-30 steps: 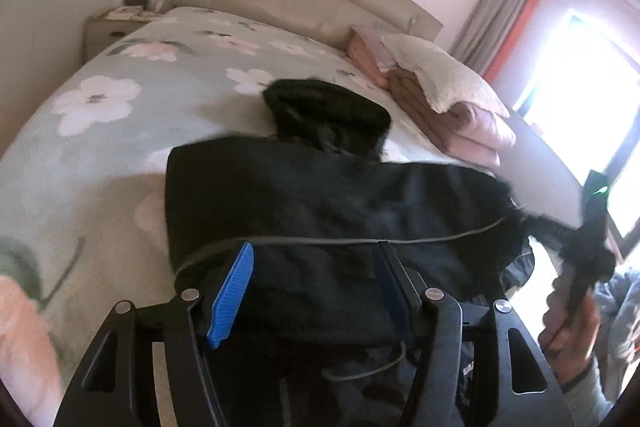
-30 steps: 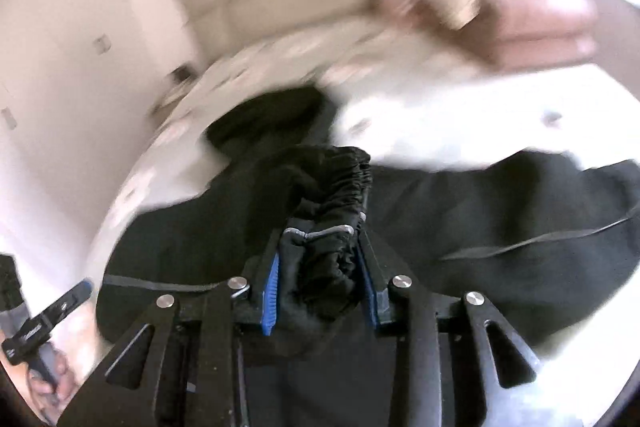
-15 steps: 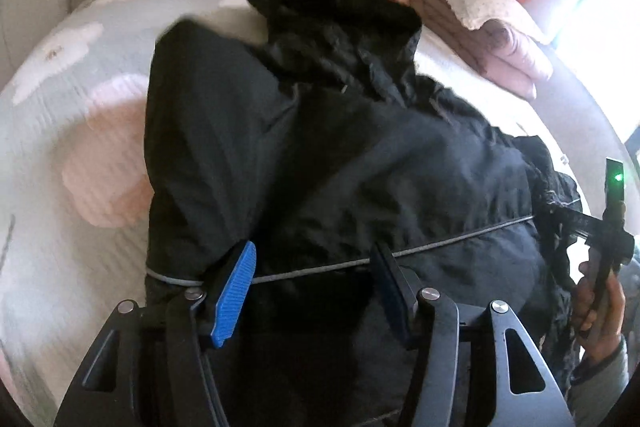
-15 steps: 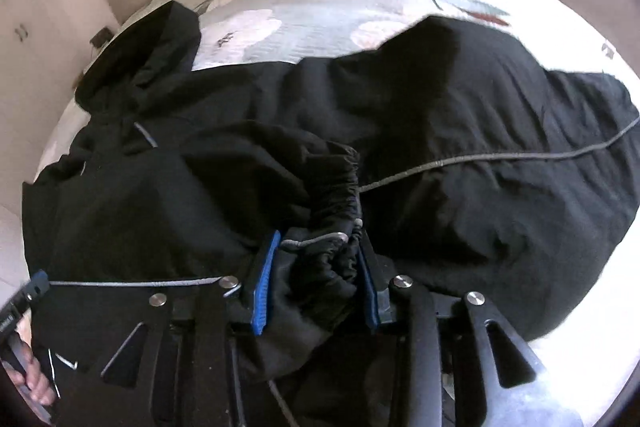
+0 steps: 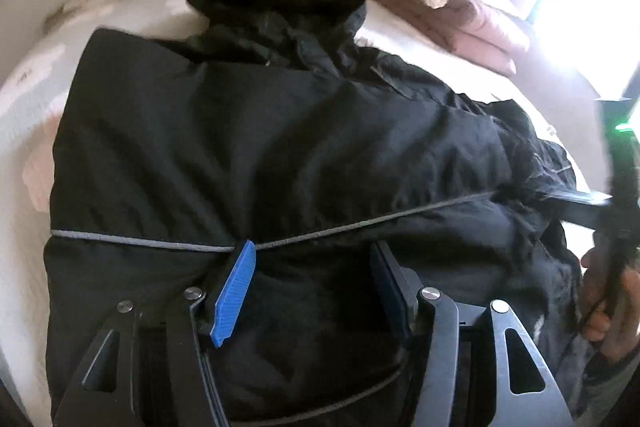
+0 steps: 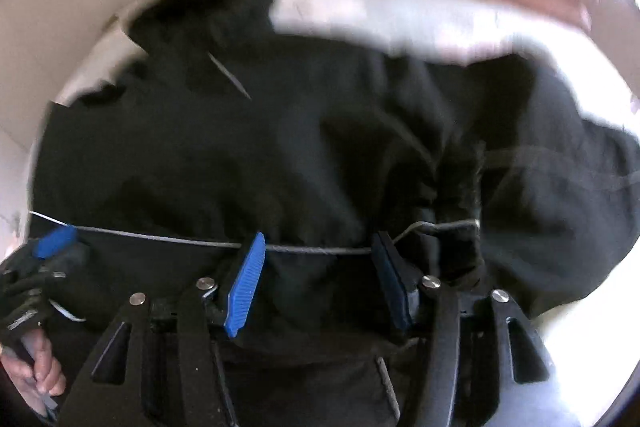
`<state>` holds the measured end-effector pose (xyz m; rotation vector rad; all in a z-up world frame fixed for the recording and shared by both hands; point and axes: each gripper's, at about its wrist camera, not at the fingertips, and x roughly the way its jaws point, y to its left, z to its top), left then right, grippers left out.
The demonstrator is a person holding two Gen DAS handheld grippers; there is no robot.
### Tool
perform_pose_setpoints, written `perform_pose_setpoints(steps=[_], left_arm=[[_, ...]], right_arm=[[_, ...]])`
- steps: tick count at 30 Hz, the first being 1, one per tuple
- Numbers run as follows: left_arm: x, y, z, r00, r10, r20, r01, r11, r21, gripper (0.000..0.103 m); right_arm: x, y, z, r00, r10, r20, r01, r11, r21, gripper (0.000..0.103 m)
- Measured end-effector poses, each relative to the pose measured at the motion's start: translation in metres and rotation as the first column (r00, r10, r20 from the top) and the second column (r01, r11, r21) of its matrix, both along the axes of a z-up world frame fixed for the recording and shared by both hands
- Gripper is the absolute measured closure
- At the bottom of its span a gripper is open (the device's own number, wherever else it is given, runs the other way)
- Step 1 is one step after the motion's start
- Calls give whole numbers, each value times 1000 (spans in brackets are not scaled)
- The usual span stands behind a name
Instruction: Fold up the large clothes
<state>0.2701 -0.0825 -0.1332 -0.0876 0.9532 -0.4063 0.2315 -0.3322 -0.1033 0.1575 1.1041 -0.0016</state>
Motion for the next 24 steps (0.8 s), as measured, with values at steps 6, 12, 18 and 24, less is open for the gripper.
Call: perform_pose_setpoints(steps=[6, 12, 18, 24], left_arm=[[-13, -3, -6, 996, -3, 90, 2, 1000, 7, 40], [-16, -1, -6, 995, -1, 101, -1, 1000, 15, 40], [-17, -6, -7, 994, 1, 110, -4, 1000, 25, 38], [-17, -9, -7, 993, 2, 117, -7, 999, 42, 35]], right_arm=[[-23, -6, 31, 996, 19, 84, -22, 999, 34, 45], [-85, -99, 100, 955, -138, 264, 132, 990, 39, 22], [-118, -249, 86, 890, -402, 215, 400, 915, 58, 18], [-119, -357, 36, 812, -565, 144, 551, 825, 128, 18]])
